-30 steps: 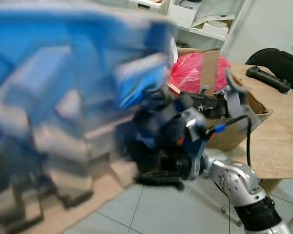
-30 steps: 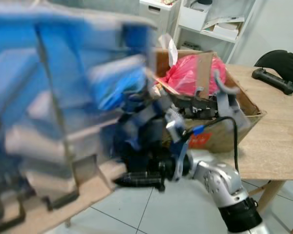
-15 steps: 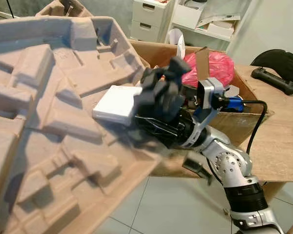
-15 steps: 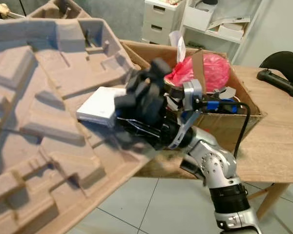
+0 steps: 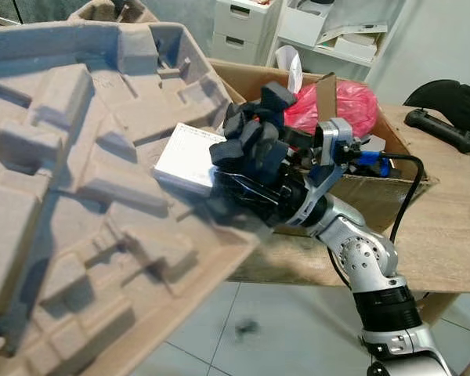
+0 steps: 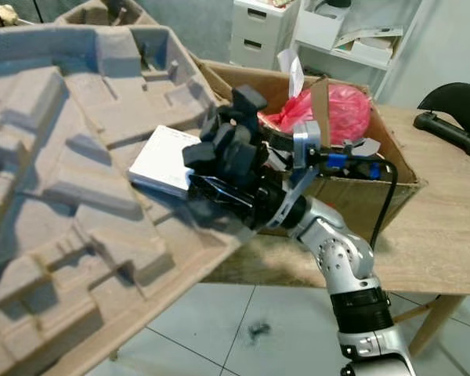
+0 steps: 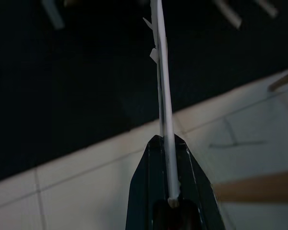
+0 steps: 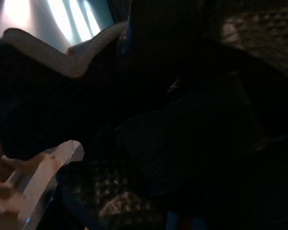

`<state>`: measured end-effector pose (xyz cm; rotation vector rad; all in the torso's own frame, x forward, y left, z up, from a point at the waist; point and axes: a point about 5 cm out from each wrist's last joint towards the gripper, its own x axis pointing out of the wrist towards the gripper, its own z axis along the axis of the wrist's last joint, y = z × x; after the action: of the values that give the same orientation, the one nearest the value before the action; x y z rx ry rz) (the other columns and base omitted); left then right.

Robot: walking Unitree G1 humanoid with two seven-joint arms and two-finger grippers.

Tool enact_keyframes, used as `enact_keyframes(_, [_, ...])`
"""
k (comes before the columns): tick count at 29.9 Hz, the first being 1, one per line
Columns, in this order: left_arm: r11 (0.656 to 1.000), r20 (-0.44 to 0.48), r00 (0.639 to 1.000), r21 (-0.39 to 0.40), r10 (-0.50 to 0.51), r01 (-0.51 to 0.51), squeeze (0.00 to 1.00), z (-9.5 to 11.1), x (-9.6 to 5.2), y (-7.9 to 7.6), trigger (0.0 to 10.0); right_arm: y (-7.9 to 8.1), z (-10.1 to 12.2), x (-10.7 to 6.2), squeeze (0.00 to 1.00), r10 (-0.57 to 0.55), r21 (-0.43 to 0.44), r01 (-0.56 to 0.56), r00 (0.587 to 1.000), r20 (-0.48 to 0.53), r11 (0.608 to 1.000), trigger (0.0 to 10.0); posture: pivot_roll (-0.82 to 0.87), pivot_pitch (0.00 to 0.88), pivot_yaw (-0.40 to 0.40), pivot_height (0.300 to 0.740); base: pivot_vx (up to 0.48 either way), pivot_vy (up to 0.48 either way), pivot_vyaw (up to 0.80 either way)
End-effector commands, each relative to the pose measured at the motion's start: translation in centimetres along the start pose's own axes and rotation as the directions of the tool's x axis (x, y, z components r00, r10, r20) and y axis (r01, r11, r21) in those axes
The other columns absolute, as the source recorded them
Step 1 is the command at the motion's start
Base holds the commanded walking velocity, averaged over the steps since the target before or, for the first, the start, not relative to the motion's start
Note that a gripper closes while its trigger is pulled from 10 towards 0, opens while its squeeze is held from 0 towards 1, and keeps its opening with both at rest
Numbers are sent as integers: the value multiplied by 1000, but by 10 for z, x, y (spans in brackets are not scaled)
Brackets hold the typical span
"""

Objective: Picking trash to rubbish bin

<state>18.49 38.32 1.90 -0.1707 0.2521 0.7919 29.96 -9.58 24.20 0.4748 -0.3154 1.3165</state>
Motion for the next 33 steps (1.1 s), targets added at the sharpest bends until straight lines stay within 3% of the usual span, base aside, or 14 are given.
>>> enact_keyframes(1, [998, 78, 995, -18, 59, -58, 0, 21, 5, 18, 10000, -7, 7, -8, 0, -62, -23, 63, 998, 28, 998, 10000, 210, 120, -102, 740, 0, 0, 0])
enact_keyframes(8, [991, 145, 980, -29, 132, -129, 0, 41, 7, 38, 10000, -9, 8, -6, 0, -65, -19, 66, 997, 44, 998, 10000, 220, 122, -100, 740, 0, 0, 0])
enact_keyframes(18, [982, 230, 957, -102, 178, -158, 0, 60, 8, 47, 10000, -9, 8, -4, 0, -64, -13, 65, 996, 55, 998, 10000, 224, 123, -100, 740, 0, 0, 0])
enact_keyframes(22, [950, 317, 915, -264, 251, -169, 0, 89, 9, 67, 10000, -9, 9, -2, 0, -59, -13, 60, 996, 62, 998, 10000, 224, 119, -101, 740, 0, 0, 0])
enact_keyframes(27, [929, 368, 880, -322, 300, -183, 0, 106, 7, 81, 10000, -7, 10, -1, 0, -56, -13, 57, 996, 68, 998, 10000, 221, 119, -100, 740, 0, 0, 0])
enact_keyframes(28, [916, 401, 856, -359, 326, -181, 0, 117, 6, 87, 10000, -7, 10, -1, 0, -54, -14, 55, 996, 72, 998, 10000, 220, 117, -100, 740, 0, 0, 0])
enact_keyframes(33, [905, 456, 821, -395, 345, -160, 0, 133, 4, 92, 10000, -6, 12, 0, 0, -51, -15, 52, 996, 76, 999, 10000, 220, 117, -100, 740, 0, 0, 0])
